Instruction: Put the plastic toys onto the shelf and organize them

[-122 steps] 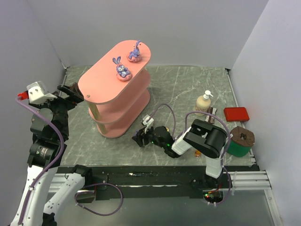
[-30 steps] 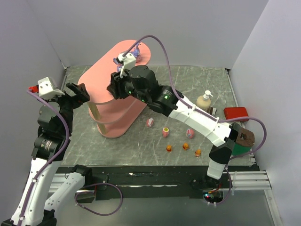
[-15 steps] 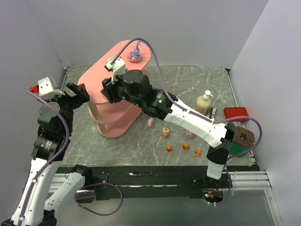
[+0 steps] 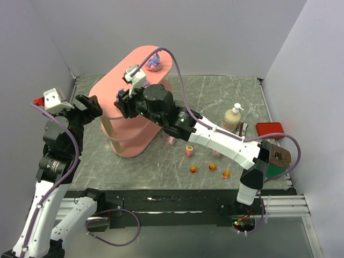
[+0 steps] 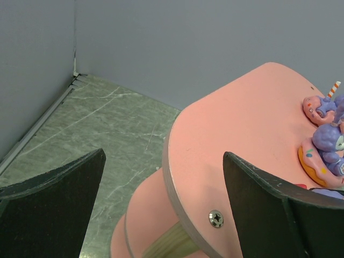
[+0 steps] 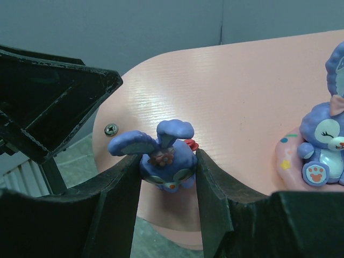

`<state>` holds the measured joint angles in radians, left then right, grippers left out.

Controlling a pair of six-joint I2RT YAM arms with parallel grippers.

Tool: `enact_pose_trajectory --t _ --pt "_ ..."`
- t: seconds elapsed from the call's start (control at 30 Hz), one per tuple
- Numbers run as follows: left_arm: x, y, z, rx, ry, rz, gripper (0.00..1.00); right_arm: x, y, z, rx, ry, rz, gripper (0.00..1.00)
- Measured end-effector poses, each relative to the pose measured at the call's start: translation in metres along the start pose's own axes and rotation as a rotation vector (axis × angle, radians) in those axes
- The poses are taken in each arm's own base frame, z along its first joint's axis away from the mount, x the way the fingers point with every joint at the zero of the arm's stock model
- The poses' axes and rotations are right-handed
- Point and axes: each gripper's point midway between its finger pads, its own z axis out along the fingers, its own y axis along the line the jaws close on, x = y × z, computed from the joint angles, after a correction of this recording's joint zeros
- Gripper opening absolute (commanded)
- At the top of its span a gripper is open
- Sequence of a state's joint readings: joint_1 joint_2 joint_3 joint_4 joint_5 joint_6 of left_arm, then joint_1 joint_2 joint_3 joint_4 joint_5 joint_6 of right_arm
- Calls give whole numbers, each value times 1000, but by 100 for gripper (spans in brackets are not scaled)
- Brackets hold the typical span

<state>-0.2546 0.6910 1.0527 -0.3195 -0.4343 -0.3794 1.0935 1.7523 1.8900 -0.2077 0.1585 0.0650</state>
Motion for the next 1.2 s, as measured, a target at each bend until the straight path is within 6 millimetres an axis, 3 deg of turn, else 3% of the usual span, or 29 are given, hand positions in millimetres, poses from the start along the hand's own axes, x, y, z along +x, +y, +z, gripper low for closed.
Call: enact_pose_trajectory --t 0.53,1.2 --pt "0 0 0 0 1 1 96 0 -1 -9 -18 -123 23 35" --pt "2 0 1 -3 7 3 96 0 -2 -6 -9 -1 27 49"
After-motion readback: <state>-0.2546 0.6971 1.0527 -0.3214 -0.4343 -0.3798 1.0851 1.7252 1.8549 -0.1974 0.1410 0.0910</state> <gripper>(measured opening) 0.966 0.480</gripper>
